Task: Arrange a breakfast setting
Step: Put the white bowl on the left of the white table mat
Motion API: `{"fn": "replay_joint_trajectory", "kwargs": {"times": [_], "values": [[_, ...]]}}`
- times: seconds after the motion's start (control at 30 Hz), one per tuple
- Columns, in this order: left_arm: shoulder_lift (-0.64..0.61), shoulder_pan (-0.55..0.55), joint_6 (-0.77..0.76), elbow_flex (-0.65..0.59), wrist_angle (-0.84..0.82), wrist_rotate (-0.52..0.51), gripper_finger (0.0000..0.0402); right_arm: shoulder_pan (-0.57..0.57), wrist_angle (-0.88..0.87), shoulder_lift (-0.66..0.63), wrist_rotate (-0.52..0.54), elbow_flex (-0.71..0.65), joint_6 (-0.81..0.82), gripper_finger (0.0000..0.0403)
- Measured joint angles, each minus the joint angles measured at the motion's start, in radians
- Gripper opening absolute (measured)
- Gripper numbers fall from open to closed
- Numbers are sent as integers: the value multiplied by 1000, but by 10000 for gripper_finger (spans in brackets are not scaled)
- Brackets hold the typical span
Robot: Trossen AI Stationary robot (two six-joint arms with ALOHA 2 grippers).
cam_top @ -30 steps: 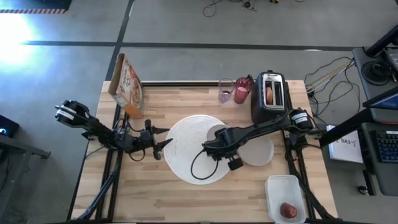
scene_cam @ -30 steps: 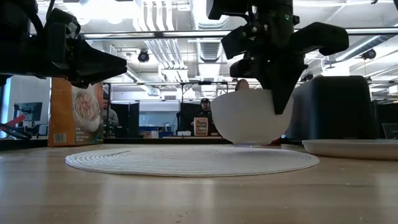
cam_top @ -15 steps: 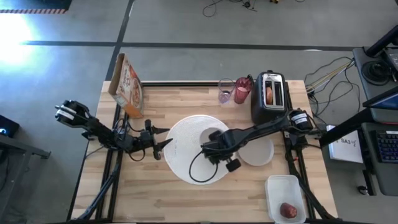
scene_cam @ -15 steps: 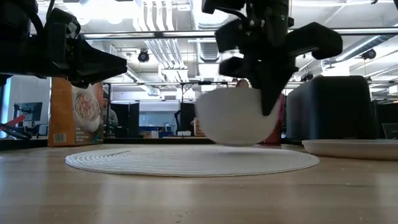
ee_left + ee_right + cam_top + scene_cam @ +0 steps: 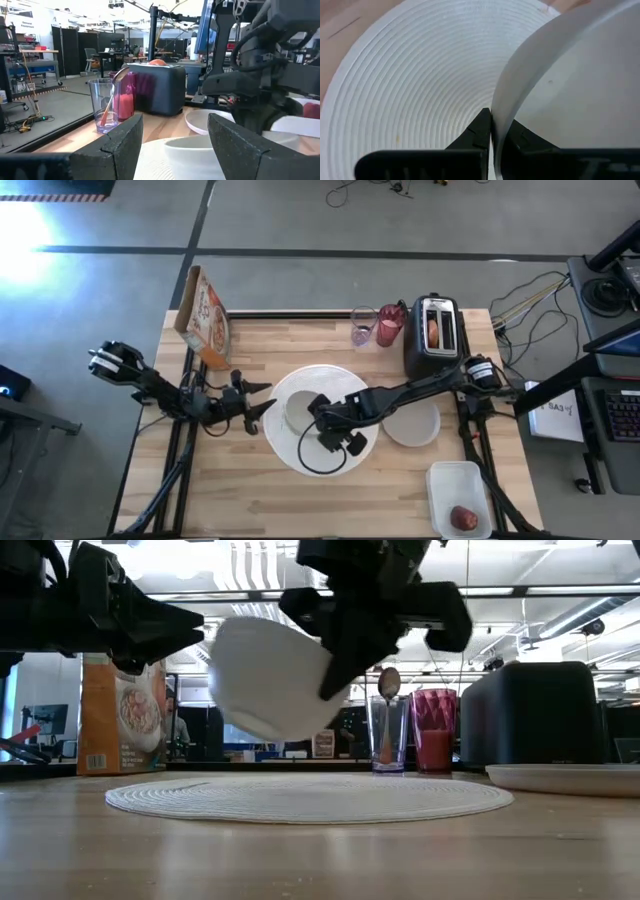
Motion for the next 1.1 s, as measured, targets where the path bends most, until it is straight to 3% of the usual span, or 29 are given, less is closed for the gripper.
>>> {"fn": "replay_joint_trajectory", "kwargs": {"times": [0.67, 1.1], "values": [[-1, 0, -4, 0, 47, 1, 208, 0, 34, 143, 0, 80, -18, 10], [-1, 0, -4, 0, 47, 2, 208, -22, -15, 134, 30, 82, 46, 67]]}}
